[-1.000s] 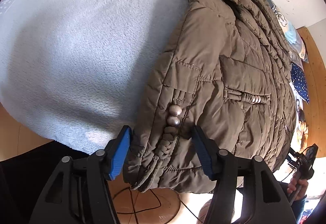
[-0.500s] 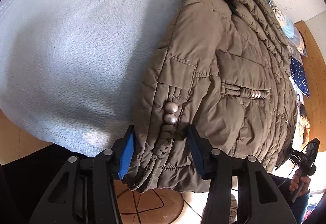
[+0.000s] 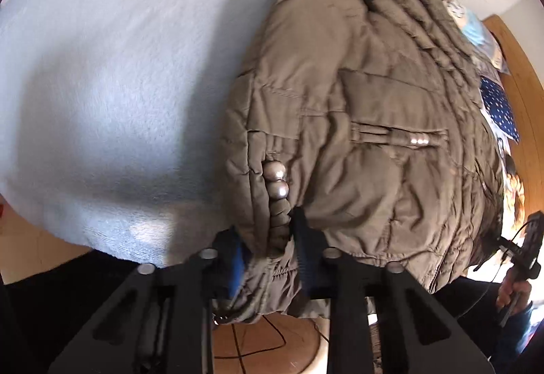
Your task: Fold large clothes
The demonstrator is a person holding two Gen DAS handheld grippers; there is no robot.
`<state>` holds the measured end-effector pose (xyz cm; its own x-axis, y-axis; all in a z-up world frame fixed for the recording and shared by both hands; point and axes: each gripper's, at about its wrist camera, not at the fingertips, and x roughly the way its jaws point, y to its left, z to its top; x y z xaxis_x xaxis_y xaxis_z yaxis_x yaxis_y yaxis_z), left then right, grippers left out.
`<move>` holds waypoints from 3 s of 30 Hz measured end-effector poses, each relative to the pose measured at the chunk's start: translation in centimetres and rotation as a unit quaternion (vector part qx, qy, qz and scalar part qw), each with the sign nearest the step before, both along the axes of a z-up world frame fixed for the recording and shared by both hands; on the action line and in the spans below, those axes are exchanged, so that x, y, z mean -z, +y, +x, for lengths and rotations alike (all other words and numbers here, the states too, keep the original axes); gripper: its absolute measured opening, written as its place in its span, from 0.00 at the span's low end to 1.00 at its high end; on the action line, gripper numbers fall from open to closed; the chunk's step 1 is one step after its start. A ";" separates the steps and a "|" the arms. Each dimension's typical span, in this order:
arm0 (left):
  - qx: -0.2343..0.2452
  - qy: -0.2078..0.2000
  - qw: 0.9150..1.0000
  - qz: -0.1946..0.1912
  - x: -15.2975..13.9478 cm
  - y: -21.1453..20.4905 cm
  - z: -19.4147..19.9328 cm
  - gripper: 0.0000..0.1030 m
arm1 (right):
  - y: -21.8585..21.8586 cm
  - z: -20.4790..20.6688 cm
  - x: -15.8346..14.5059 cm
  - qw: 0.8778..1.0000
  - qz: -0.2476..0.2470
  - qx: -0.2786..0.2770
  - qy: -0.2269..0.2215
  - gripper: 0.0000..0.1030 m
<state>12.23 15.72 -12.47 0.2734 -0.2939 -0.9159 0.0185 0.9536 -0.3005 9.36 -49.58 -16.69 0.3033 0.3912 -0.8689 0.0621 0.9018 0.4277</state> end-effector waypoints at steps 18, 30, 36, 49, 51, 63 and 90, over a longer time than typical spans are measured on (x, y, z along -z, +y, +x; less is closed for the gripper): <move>0.018 -0.026 0.998 0.061 0.2 -3.1 -0.3 0.26 | 1.5 -0.1 -0.5 1.000 -0.029 0.001 -0.012 0.23; -0.005 -0.023 0.996 0.087 1.5 -4.2 0.5 0.45 | 3.0 0.3 0.1 0.997 -0.076 -0.006 0.001 0.24; -0.011 -0.018 0.995 0.093 2.3 -2.8 0.3 0.52 | 2.6 0.4 0.5 0.997 -0.075 -0.002 0.014 0.33; 0.027 -0.053 0.993 0.105 0.5 -4.8 -0.7 0.16 | 3.8 0.3 -0.5 0.994 -0.103 -0.020 -0.012 0.16; 0.024 -0.067 0.992 0.103 -0.4 -4.8 -1.2 0.15 | 4.0 0.0 -1.1 0.995 -0.097 -0.019 -0.025 0.16; 0.021 -0.231 0.970 0.070 -8.1 -4.7 -3.6 0.15 | 4.6 -3.5 -8.7 0.982 -0.033 -0.022 -0.185 0.15; 0.030 -0.268 0.960 0.072 -10.4 -4.3 -3.5 0.16 | 4.0 -3.3 -11.6 0.968 -0.002 -0.015 -0.252 0.15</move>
<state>8.77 11.38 -2.04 0.7029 -0.2041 -0.6814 0.1899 0.9770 -0.0968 6.05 -45.62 -5.08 0.6773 0.4032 -0.6153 -0.1796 0.9018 0.3932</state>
